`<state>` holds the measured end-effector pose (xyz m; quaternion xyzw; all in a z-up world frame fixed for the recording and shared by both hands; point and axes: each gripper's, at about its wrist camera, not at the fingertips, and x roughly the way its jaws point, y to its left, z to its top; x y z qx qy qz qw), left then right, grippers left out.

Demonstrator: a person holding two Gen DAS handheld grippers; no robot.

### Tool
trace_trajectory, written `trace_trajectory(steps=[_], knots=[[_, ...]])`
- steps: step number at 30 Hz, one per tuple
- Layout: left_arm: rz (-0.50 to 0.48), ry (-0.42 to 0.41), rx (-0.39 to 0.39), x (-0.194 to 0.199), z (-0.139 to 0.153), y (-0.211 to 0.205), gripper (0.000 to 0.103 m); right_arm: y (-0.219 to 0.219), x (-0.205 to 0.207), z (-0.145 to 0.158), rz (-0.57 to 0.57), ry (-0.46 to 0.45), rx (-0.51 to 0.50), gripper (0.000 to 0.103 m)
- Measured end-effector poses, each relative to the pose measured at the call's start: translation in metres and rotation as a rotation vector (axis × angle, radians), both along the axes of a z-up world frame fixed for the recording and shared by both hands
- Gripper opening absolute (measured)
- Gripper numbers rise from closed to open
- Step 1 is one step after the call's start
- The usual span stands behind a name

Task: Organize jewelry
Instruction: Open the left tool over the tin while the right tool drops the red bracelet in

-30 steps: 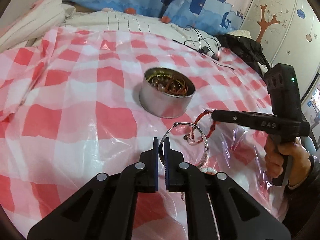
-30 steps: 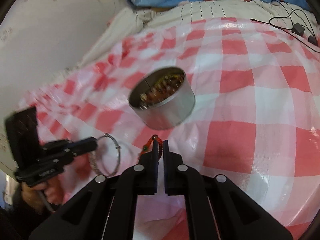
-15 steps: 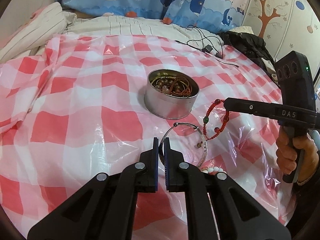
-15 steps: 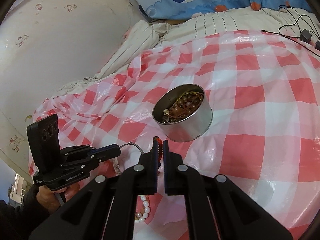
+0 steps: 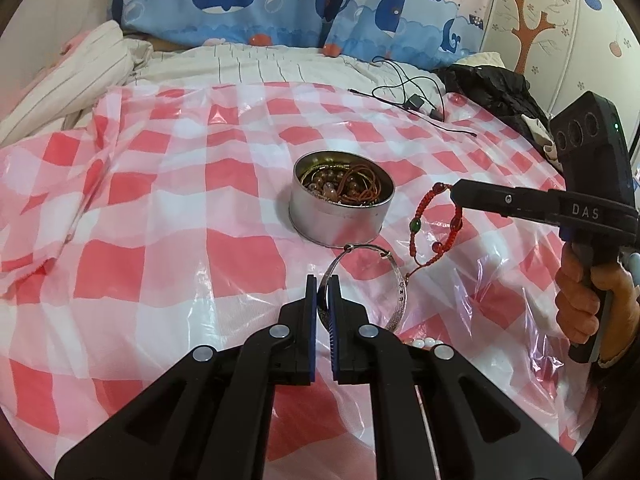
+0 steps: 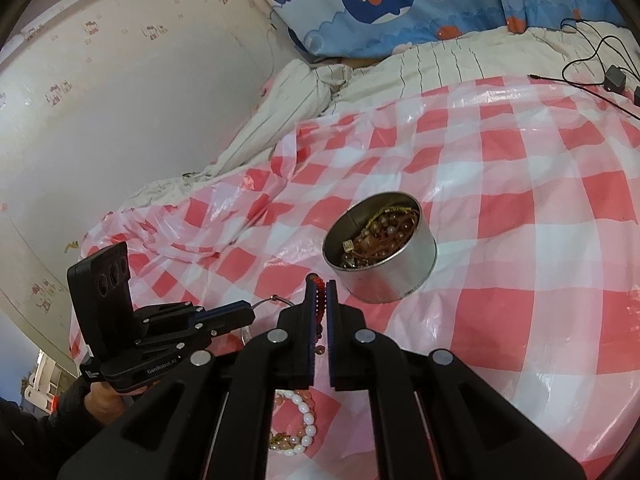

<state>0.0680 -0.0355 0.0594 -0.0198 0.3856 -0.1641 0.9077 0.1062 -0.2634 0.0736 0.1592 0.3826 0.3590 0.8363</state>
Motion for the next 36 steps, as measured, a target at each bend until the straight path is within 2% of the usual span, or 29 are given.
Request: trace_trajectory(steps=[6, 11, 18, 24, 28, 30, 32, 33, 35, 36], knots=[[-0.005, -0.021, 0.018, -0.003, 0.006, -0.004, 0.005, -0.002, 0.001, 0.001, -0.008, -0.005, 0.013, 0.005], [-0.006, -0.029, -0.071, 0.007, 0.021, 0.002, 0.005, -0.009, 0.004, 0.012, -0.055, -0.046, 0.059, 0.005], [-0.007, -0.047, -0.124, 0.052, 0.037, -0.007, 0.005, -0.019, 0.013, 0.033, -0.161, -0.113, 0.078, 0.005], [0.006, -0.006, -0.085, 0.103, 0.021, -0.027, 0.005, -0.02, 0.031, 0.038, -0.204, -0.129, 0.071, 0.005], [0.022, 0.062, -0.027, 0.13, -0.002, -0.031, 0.006, -0.015, 0.045, 0.033, -0.228, -0.117, 0.068, 0.005], [0.029, 0.071, -0.03, 0.131, -0.004, -0.025, 0.01, -0.009, 0.052, 0.029, -0.225, -0.105, 0.072, 0.005], [0.045, 0.052, -0.042, 0.123, 0.001, -0.014, 0.02, 0.0, 0.06, 0.022, -0.215, -0.078, 0.068, 0.005], [0.05, 0.048, -0.049, 0.118, 0.003, -0.009, 0.022, 0.005, 0.064, 0.018, -0.21, -0.062, 0.06, 0.005], [0.048, 0.054, -0.052, 0.103, 0.007, 0.001, 0.024, 0.02, 0.074, 0.001, -0.184, 0.002, -0.013, 0.01], [0.037, 0.063, -0.043, 0.094, 0.007, 0.005, 0.024, 0.027, 0.076, -0.009, -0.191, 0.028, -0.093, 0.015]])
